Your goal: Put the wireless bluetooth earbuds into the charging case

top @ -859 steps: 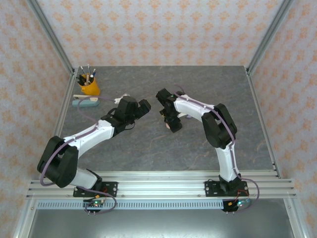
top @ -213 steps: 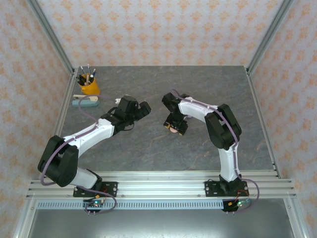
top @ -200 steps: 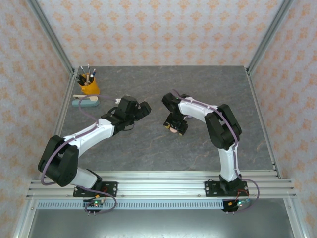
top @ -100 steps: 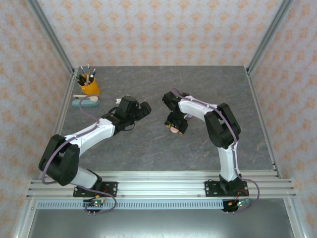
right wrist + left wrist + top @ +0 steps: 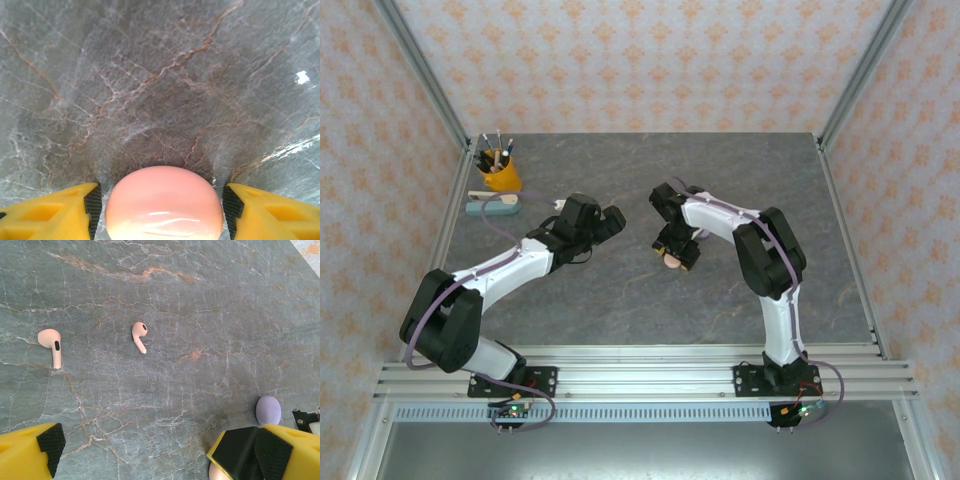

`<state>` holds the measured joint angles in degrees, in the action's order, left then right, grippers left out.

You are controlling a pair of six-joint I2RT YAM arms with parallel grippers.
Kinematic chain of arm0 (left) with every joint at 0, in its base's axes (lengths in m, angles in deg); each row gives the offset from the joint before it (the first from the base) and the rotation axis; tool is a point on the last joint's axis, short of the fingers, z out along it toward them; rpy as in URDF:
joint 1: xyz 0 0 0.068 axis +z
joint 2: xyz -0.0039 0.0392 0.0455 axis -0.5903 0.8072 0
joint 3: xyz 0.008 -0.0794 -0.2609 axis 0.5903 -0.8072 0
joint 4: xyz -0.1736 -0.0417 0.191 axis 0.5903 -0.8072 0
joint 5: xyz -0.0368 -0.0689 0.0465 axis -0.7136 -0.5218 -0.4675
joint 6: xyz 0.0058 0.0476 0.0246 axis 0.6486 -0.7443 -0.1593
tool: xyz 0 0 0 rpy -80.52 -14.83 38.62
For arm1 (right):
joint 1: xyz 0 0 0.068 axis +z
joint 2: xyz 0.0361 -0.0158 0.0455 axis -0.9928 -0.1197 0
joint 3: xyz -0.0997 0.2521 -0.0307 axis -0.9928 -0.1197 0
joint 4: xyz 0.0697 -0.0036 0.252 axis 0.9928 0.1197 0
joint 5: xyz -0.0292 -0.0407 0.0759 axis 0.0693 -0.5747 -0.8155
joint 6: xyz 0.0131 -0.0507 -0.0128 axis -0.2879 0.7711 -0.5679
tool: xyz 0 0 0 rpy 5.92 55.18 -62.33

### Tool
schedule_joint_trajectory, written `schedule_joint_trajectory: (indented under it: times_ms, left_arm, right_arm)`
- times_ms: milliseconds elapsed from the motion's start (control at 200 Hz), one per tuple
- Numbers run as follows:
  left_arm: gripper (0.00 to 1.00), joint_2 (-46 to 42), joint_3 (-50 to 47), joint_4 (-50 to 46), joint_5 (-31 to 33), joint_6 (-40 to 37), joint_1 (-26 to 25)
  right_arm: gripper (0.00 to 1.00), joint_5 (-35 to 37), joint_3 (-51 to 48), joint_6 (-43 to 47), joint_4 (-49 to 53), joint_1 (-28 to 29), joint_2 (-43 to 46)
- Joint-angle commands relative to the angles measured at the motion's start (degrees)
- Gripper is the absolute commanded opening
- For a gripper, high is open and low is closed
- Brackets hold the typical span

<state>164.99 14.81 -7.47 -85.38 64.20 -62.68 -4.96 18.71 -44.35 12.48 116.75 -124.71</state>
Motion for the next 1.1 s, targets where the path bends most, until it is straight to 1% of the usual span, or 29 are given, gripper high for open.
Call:
schedule_joint_trajectory:
  times_ms: [0, 415, 736, 976, 1096]
  left_arm:
    - [1.00, 0.7, 1.2, 1.1, -0.2, 0.2, 0.2]
    - [1.00, 1.7, 1.1, 2.2, -0.6, 0.6, 0.2]
    - [1.00, 2.4, 1.4, 2.6, -1.0, 0.6, 0.2]
    - [1.00, 2.5, 1.7, 2.6, -1.2, 0.7, 0.2]
    - [1.00, 2.3, 1.7, 2.4, -1.3, 0.6, 0.2]
  right_arm:
    - [0.68, -1.2, -2.3, -4.1, -0.2, 0.3, 2.3]
    - [0.68, -1.0, -1.3, -5.3, 1.0, 0.3, 1.1]
    - [0.65, -1.2, 0.7, -5.4, 1.8, 0.4, -1.2]
    - [0.58, -1.5, 2.8, -5.0, 2.5, 0.3, -2.8]
    - [0.51, -1.5, 3.6, -4.4, 2.5, 0.2, -3.0]
